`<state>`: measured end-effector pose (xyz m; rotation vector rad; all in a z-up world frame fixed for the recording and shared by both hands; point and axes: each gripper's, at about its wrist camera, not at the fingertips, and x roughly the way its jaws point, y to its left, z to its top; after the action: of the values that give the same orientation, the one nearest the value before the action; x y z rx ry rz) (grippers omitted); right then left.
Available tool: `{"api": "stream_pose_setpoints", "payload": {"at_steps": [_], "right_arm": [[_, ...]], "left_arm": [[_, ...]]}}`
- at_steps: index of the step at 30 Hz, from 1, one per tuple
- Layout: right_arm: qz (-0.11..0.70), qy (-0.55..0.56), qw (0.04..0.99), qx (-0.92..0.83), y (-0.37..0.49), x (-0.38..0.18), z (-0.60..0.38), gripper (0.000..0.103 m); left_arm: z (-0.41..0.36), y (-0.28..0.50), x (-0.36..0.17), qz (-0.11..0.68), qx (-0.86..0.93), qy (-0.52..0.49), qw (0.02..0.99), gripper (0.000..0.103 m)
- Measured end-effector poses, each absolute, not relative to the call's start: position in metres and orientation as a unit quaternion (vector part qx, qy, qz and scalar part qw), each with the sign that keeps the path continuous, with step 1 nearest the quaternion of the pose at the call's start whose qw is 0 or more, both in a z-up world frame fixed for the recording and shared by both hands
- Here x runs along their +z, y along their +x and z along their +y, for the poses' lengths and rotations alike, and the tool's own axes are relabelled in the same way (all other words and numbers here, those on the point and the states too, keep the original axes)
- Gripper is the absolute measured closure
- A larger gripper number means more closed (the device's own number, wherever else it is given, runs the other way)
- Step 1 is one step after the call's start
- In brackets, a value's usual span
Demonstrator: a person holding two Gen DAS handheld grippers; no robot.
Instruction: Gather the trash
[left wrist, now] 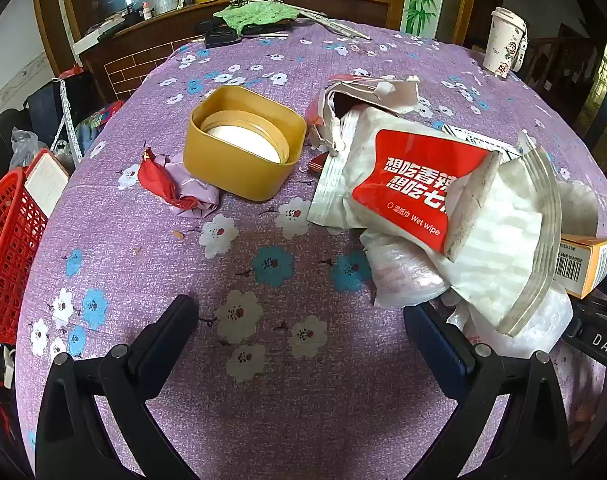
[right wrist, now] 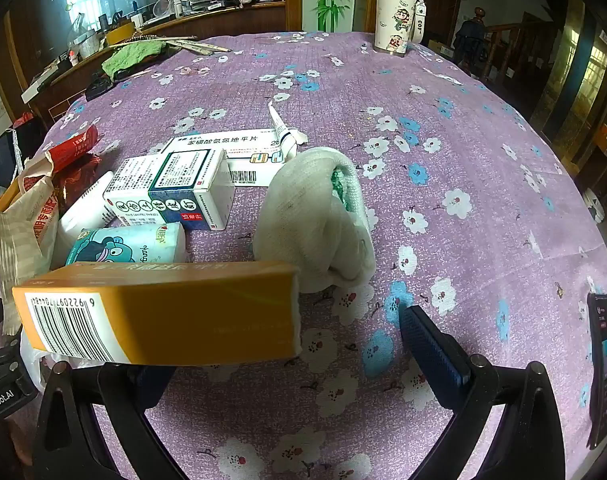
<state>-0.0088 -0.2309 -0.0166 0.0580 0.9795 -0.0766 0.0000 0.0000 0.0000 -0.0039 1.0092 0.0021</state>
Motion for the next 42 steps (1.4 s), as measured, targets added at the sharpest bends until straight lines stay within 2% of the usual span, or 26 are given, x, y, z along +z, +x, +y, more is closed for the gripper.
{"api": "stream_pose_setpoints", "payload": {"at_steps": [9,11,17,20,24,28,31,36,42], "right_arm": [[0.481,0.022,0.876,-0.026,-0.009,-0.015,-0.232,0.000],[0.504,0.023,0.863,-0.007,-0.014,-0.011,-0.233,0.000],[0.484,0.031,0.874,0.031,-0.066,0.010,-0.235,0.000],[0.441,0.023,0.896,0.040,-0.096,0.031,-0.229,0.000],[0.337,0.013,0.941,0.038,-0.140,0.070,-0.221,0.000],[0.244,-0.002,0.970,0.016,-0.172,0.091,-0.202,0.000],[0.220,-0.003,0.975,0.015,-0.179,0.087,-0.191,0.000],[0.239,0.020,0.971,0.006,-0.173,0.076,-0.190,0.002],[0.225,0.038,0.973,-0.024,-0.186,0.077,-0.205,0.003]], "left_arm": [[0.006,-0.019,0.008,0.504,-0.036,0.003,0.863,0.000],[0.013,-0.034,0.016,0.491,-0.039,0.010,0.870,0.000],[0.025,-0.079,0.045,0.433,-0.070,0.031,0.898,0.000],[0.027,-0.098,0.056,0.387,-0.069,0.036,0.919,0.000],[0.026,-0.123,0.074,0.299,-0.043,0.037,0.952,0.000],[0.031,-0.133,0.088,0.254,-0.028,0.028,0.966,0.000],[0.033,-0.140,0.089,0.231,-0.014,0.043,0.972,0.000],[0.042,-0.150,0.081,0.217,0.005,0.039,0.975,0.000],[0.048,-0.157,0.074,0.209,0.009,0.044,0.977,0.000]]}}
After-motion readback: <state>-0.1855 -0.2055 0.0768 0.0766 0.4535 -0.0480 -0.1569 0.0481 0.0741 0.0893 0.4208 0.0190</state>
